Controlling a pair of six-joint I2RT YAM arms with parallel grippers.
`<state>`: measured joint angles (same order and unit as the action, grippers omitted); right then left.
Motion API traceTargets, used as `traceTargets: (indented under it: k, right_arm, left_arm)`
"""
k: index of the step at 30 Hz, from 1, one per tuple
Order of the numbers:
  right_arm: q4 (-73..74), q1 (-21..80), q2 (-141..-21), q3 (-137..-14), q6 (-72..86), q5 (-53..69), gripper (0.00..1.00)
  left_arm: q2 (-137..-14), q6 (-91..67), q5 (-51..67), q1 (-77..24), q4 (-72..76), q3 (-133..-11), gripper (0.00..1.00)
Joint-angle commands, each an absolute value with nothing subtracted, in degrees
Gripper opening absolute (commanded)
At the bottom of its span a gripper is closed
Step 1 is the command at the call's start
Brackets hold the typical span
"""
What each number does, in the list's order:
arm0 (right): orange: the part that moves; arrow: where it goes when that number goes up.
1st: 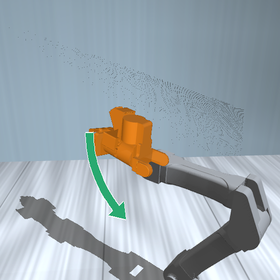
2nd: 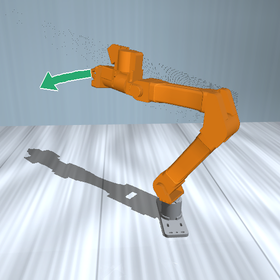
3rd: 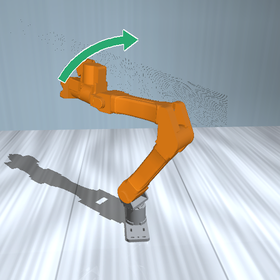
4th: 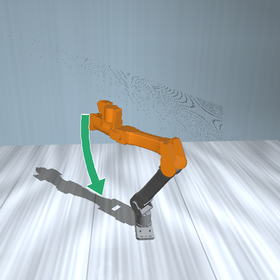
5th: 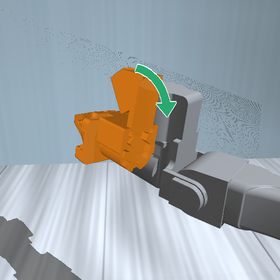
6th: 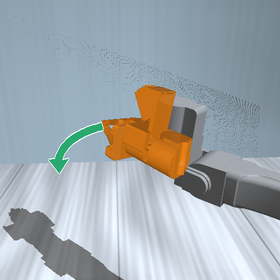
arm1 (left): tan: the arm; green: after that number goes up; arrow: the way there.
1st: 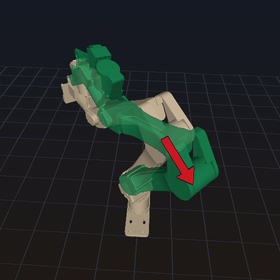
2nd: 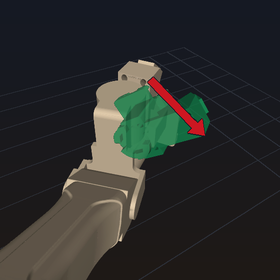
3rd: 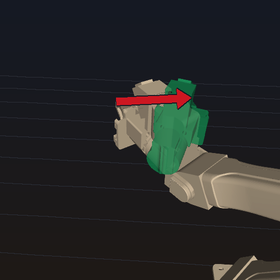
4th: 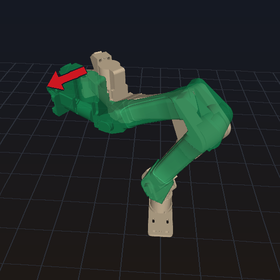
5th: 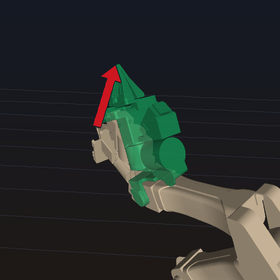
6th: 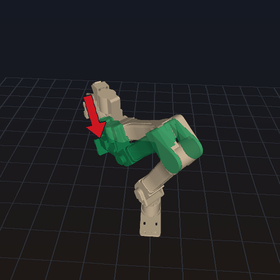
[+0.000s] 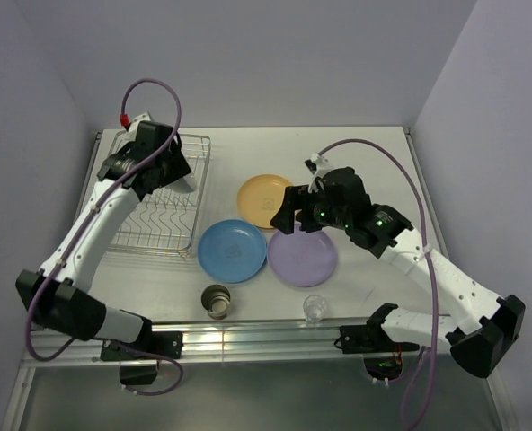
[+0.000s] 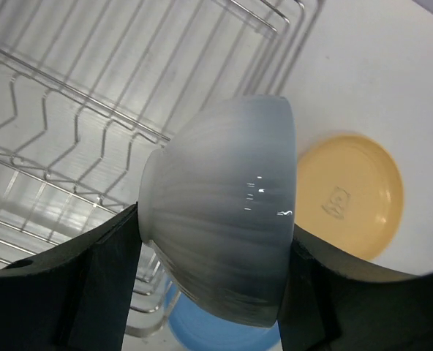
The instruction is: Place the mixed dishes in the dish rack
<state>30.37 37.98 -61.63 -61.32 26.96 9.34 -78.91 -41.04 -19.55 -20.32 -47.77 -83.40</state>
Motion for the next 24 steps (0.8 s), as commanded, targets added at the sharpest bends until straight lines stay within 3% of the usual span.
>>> traceTargets:
  k: [1, 8, 12, 18, 24]
  right_arm:
    - [26.81, 37.62, -63.72, -61.17, 26.79, 17.46, 0.86]
    - [31.72, 37.71, -65.13, -64.07, 31.46, 23.89, 0.85]
    - [40.93, 37.62, -67.23, -69.94, 30.33, 23.21, 0.85]
    - [47.27, 37.62, -68.1, -74.78, 32.0, 24.96, 0.85]
    - [56.15, 37.62, -73.9, -86.55, 28.57, 24.35, 0.84]
  left_arm:
    - [-84.27, -37.53, -27.32, -18.64, -45.87, -93.04, 0.0]
    - [-102.1, -34.11, -34.71, -16.09, -55.63, -113.71, 0.0]
    - [-108.36, -34.45, -33.22, -11.88, -59.15, -121.89, 0.0]
    - [-108.28, -35.85, -26.73, -6.87, -53.1, -114.81, 0.0]
    - [-111.35, -37.88, -20.75, -3.61, -52.56, -116.44, 0.01]
